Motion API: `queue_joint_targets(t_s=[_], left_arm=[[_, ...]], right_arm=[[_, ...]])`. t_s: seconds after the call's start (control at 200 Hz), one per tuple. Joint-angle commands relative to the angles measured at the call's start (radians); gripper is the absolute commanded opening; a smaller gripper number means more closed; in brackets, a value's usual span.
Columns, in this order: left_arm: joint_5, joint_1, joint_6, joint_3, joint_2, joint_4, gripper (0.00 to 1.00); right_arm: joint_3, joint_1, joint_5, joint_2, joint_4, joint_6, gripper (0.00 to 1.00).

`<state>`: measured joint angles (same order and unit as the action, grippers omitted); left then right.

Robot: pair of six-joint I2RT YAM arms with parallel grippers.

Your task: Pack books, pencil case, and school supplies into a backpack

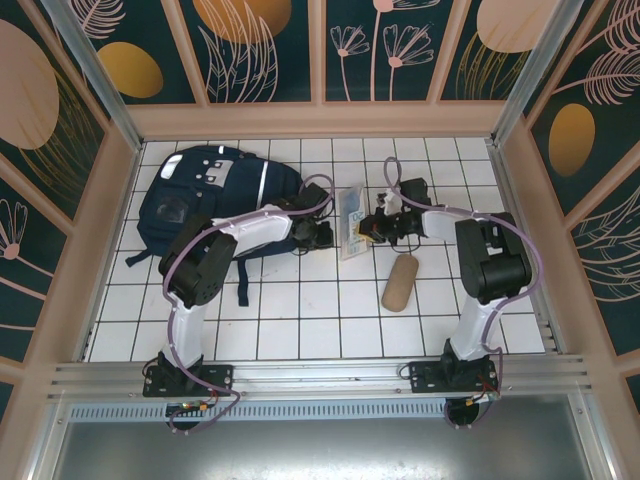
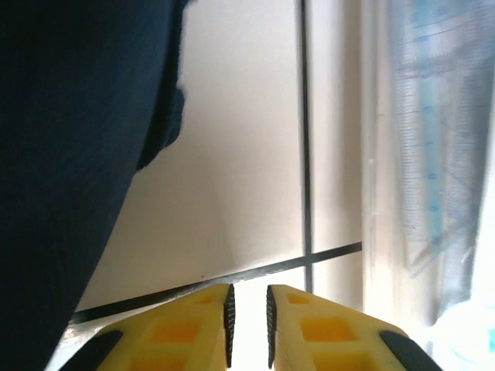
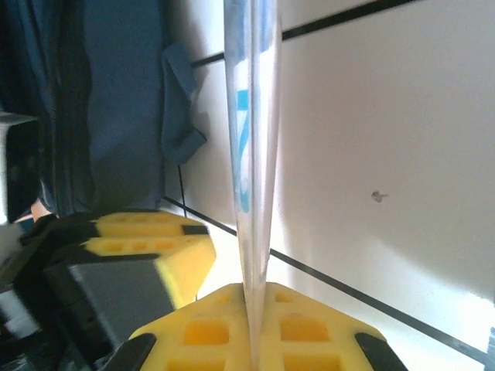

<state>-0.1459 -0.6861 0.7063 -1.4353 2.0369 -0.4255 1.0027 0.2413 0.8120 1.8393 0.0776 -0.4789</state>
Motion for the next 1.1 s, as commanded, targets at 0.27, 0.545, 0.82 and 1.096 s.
queue_joint_targets(t_s=[0.27,0.545,0.82,1.096], left_arm=[[0.329,0.085,-0.249,-0.377,-0.055,-0.336,0.34],[0.508,0.139,-0.296,-0.368,0.052,-0.394,0.43],[0.585,0.138,-0.303,-0.351,0.128,-0.407,0.4],[0.603,0.141,-0.298,-0.368,0.042,-0.412,0.0]], right_arm=[[-0.014,-0.022,0.026,-0.09,-0.053,-0.045,0.0],[-0.001,-0.019,0.038,-0.102,-0.062,-0.066,0.0],[-0.004,-0.019,0.045,-0.108,-0.063,-0.073,0.0],[-0.007,-0.002,0.066,-0.135,-0.14,-0.153,0.0]])
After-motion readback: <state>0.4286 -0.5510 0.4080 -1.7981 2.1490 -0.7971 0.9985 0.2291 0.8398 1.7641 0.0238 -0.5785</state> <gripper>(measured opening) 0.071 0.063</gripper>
